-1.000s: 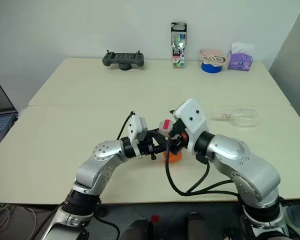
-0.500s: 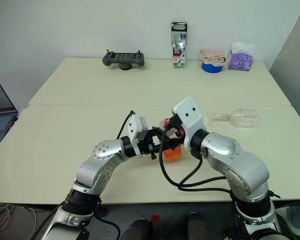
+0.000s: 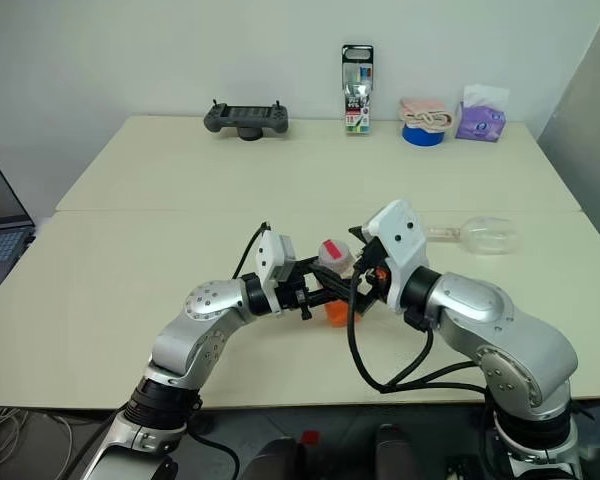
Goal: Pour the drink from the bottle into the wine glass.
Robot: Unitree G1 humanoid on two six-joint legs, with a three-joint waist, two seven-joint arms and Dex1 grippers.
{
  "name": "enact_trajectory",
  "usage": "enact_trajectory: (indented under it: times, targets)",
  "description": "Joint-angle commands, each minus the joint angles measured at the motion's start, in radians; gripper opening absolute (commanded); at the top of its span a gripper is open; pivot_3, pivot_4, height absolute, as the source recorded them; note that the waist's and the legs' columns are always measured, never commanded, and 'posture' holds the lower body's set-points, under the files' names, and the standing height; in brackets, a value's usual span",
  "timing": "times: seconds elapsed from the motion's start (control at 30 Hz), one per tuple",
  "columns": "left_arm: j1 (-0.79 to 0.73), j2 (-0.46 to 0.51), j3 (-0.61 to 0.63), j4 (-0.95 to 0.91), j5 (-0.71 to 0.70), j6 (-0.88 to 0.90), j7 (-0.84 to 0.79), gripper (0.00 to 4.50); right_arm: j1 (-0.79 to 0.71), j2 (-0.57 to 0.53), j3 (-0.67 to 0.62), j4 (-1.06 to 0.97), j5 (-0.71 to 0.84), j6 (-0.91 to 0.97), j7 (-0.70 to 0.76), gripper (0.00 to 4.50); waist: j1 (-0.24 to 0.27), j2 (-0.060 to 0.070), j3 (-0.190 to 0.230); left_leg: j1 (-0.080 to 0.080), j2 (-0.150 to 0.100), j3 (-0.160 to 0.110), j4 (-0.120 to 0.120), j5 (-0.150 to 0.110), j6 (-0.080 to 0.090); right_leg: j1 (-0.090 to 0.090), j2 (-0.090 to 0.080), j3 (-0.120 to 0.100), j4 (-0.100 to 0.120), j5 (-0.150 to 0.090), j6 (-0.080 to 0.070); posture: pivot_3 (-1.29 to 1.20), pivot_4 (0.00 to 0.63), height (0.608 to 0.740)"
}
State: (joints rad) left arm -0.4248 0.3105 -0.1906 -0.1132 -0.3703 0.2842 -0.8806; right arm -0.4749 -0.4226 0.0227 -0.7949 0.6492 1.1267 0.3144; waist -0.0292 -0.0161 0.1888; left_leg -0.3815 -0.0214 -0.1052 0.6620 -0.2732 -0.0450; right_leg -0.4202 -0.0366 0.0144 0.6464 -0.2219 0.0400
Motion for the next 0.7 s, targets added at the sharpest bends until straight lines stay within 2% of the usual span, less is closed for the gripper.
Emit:
enact_trajectory:
  times: [0.03, 0.17, 0.5, 0.7]
  targets:
    - [-0.006, -0.003, 0.009, -0.031, -0.002, -0.024, 0.001, 1.98, 0.004, -0.017, 0.002, -0.044, 0.015, -0.016, 0.010, 4.50, 0.000, 0.000, 0.000, 0.000, 0.000, 0.000, 0.000, 0.000, 0.000, 0.000, 0.000, 0.000, 0.000, 0.000, 0.000, 0.00, 0.150, 0.740]
    - [-0.007, -0.006, 0.008, -0.031, 0.000, -0.025, 0.004, 1.97, -0.032, 0.014, 0.042, -0.003, -0.055, -0.022, -0.065, 4.50, -0.002, 0.000, 0.000, 0.000, 0.000, 0.000, 0.000, 0.000, 0.000, 0.000, 0.000, 0.000, 0.000, 0.000, 0.000, 0.00, 0.150, 0.740]
    - [-0.013, -0.005, 0.011, -0.024, 0.009, -0.031, 0.007, 1.96, -0.078, 0.093, 0.123, 0.066, -0.150, -0.047, -0.131, 4.50, -0.001, 0.000, 0.000, 0.000, 0.000, 0.000, 0.000, 0.000, 0.000, 0.000, 0.000, 0.000, 0.000, 0.000, 0.000, 0.00, 0.150, 0.740]
    - [-0.012, -0.009, 0.008, -0.024, 0.014, -0.030, 0.006, 1.96, -0.104, 0.105, 0.123, 0.091, -0.185, -0.054, -0.134, 4.50, -0.001, 0.000, 0.000, 0.000, 0.000, 0.000, 0.000, 0.000, 0.000, 0.000, 0.000, 0.000, 0.000, 0.000, 0.000, 0.00, 0.150, 0.740]
